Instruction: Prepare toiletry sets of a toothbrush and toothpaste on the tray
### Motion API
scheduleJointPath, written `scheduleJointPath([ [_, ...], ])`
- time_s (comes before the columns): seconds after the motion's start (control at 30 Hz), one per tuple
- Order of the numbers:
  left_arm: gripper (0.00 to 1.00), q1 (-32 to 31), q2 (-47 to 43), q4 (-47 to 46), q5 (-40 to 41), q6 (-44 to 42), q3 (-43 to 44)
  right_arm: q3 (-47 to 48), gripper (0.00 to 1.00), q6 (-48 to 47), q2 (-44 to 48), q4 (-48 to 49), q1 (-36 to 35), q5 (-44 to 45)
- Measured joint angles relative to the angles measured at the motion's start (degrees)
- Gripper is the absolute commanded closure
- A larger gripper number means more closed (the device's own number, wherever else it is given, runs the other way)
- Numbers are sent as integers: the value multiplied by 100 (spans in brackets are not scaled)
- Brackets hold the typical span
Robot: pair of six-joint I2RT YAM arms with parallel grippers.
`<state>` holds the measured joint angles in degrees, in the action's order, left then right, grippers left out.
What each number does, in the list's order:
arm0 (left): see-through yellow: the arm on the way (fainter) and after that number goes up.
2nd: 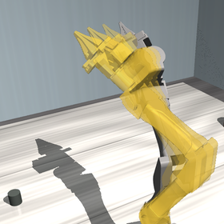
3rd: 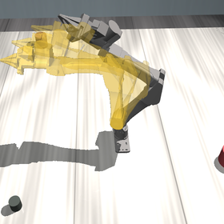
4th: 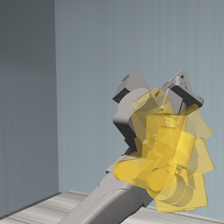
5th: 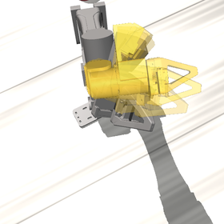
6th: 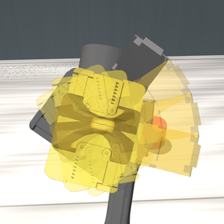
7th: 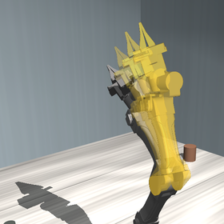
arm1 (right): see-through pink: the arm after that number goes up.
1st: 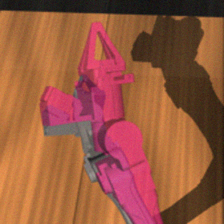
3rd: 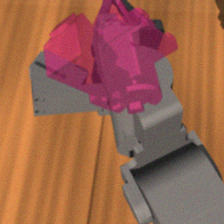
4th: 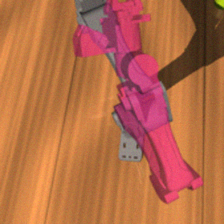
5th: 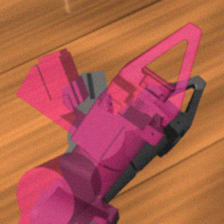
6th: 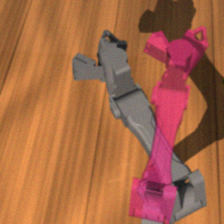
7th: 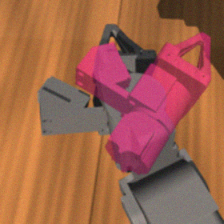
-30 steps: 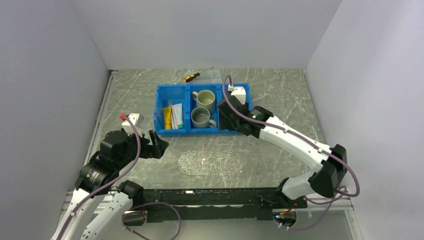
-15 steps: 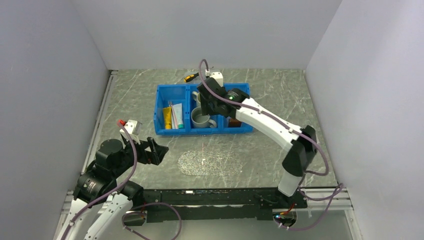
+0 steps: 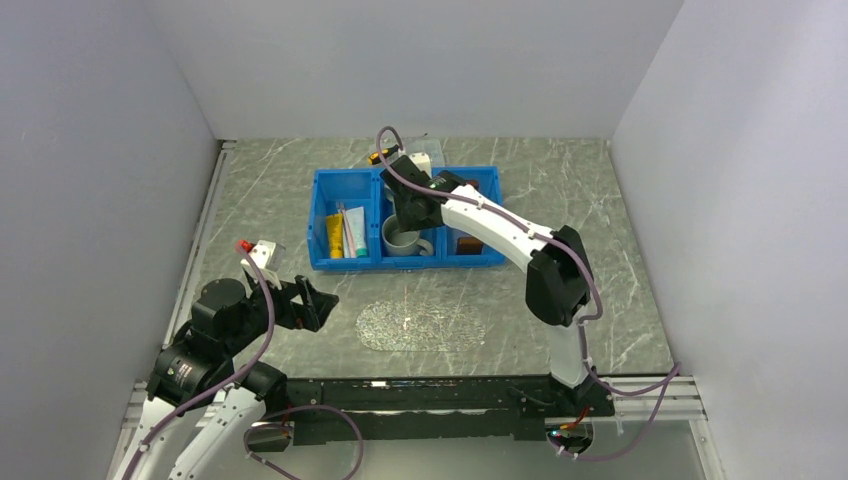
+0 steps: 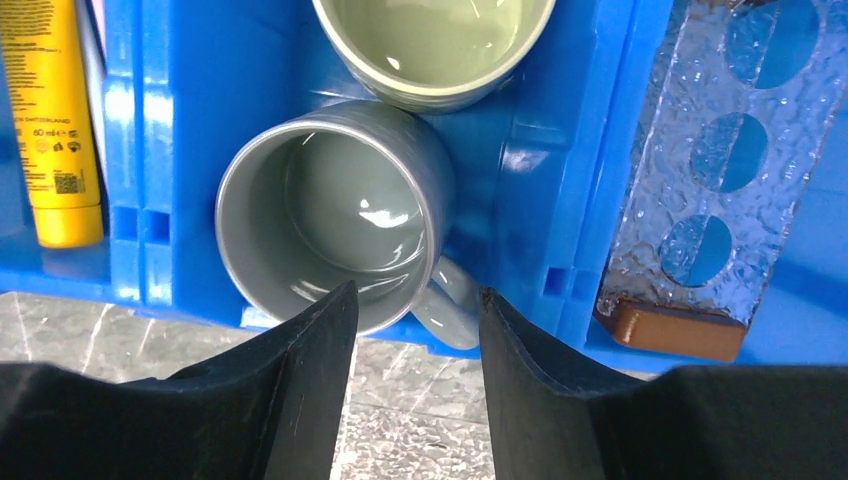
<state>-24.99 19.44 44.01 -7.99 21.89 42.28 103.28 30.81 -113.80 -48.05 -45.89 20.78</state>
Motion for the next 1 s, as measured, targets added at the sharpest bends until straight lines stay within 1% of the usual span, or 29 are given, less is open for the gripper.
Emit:
scheduleJointPath([
  [0.23, 1, 0, 0, 0, -37, -2, 0, 61, 52, -35, -282, 13, 151, -188],
  [0.4, 1, 0, 0, -2, -35, -2, -2, 173, 54, -48, -492, 48, 275, -334],
  [0.5, 1, 0, 0, -2, -37, -2, -7, 286, 58, -66, -680, 94, 321, -380],
  [0.67, 1, 0, 9, -4, -35, -4, -7, 385, 60, -85, -929, 98, 326, -472],
  [1.0, 1, 0, 33, -4, -35, -4, -7, 662, 73, -173, -1137, -83, 330, -481],
])
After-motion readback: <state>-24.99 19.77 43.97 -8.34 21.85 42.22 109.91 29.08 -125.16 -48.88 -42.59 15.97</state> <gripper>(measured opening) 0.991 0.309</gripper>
